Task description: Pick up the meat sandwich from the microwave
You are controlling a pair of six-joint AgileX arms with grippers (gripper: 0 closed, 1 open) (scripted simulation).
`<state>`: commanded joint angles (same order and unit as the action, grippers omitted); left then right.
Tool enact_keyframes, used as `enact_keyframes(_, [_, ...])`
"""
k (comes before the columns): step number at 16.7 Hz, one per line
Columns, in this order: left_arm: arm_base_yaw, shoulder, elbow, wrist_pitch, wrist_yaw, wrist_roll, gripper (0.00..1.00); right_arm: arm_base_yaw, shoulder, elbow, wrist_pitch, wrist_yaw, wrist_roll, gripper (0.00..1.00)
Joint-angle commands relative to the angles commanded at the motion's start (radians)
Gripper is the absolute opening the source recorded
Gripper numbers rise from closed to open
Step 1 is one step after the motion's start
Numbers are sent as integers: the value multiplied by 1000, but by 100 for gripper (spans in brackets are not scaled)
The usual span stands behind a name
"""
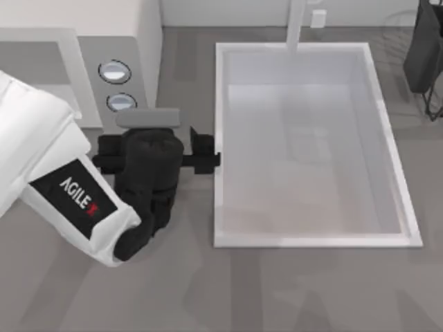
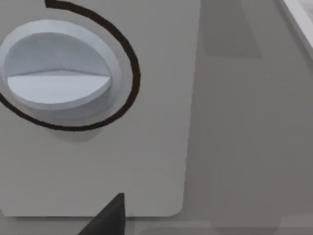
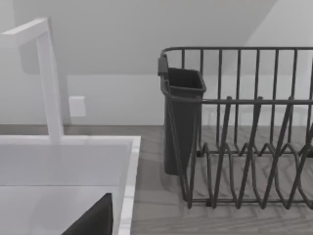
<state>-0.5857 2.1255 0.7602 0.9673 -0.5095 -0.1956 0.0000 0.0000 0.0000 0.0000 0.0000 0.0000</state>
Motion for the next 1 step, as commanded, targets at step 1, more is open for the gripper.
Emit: enact_keyframes(1, [0,0,0,0,0,0,100,0,0,0,0,0,0,100])
